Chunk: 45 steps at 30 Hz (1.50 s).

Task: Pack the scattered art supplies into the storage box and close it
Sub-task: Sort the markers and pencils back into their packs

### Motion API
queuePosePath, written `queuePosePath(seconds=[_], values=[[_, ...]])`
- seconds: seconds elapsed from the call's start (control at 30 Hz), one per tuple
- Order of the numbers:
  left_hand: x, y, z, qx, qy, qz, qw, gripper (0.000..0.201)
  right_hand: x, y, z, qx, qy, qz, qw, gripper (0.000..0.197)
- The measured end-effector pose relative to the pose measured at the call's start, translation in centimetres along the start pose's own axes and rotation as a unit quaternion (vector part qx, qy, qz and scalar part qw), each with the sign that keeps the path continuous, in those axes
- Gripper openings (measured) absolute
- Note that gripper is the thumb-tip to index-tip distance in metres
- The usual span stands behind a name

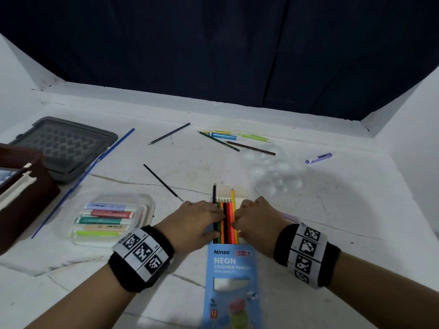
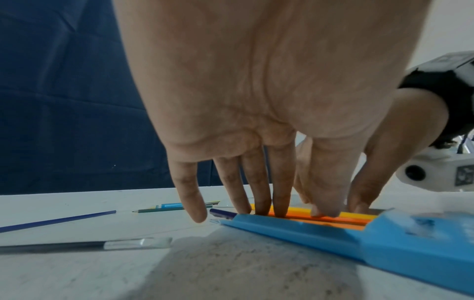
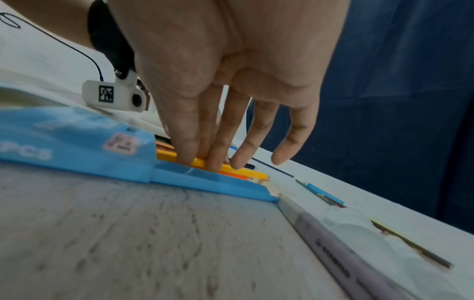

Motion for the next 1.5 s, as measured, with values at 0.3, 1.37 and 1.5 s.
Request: queuePosePath(seconds=[0.3, 1.37, 1.5], values=[[-0.2, 0.4, 0.0, 0.017, -0.005, -0.012, 1.000, 0.045, -0.3, -0.7, -3.5, -0.140, -0.068, 0.018, 0.988, 0.061], [-18.0, 4.3, 10.4, -0.025, 0.188, -0.055, 0.980, 0.048, -6.5, -2.2, -22.7, -0.165, -0.310, -0.032, 0.936, 0.046], [-18.8, 3.8, 10.4, -0.105, 0.150, -0.041, 0.982, 0.031, -7.1, -2.5, -23.2, -0.118, -0.307, -0.016, 0.944, 0.032]])
Point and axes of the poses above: each hand's wrist, its own x-axis away from the middle knuckle, its own y-axis out of the back of the hand, z = x × y, the point moved 10 cm from there along -x, towards the middle knuckle, and after that the axes turned 10 degrees about -z, right-handed, at the moved point
